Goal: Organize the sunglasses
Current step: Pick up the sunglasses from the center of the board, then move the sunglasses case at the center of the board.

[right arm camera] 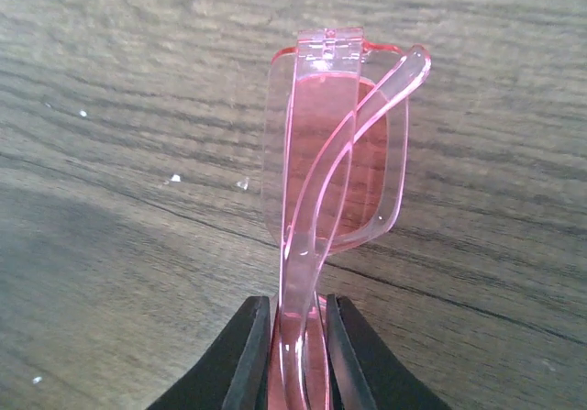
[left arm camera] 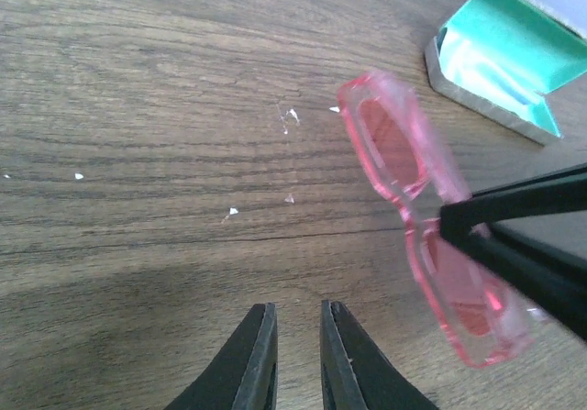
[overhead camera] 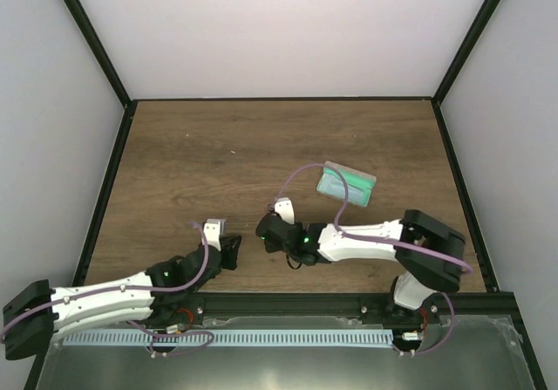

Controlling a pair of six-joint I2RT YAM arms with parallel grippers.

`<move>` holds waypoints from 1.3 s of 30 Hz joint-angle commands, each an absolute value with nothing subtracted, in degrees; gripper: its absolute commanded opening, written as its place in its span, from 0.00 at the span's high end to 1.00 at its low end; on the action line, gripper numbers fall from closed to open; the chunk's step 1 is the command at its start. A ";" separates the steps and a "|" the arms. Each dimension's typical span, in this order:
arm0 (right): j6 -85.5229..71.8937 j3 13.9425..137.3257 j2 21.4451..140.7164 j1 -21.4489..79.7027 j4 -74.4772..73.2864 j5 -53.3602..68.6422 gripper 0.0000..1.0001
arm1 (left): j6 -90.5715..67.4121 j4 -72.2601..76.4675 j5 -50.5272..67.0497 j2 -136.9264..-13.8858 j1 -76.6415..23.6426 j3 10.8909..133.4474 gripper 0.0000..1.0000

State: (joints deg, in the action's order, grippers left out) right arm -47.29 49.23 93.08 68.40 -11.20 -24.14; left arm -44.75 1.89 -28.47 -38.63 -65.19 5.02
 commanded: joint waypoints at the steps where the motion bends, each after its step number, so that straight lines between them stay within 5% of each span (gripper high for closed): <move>1: -47.17 47.38 86.83 68.18 -12.44 -27.61 0.84 | -42.72 5.65 -29.65 -42.82 -64.48 7.26 0.84; 12: -48.97 36.90 66.45 60.17 -19.27 -30.23 0.83 | -30.04 22.04 -11.62 -66.16 -51.46 22.63 0.87; 23: -52.83 34.06 49.69 53.50 -32.43 -36.52 0.83 | -17.78 25.36 6.34 -91.19 -46.13 46.06 0.52; 39: -53.24 36.91 38.27 52.89 -42.81 -38.61 0.83 | -13.25 22.42 19.02 -120.50 -44.51 69.75 0.59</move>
State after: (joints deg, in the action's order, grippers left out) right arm -53.58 33.45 38.33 53.32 -41.34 -36.97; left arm -14.68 22.55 14.85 -116.75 -44.56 67.37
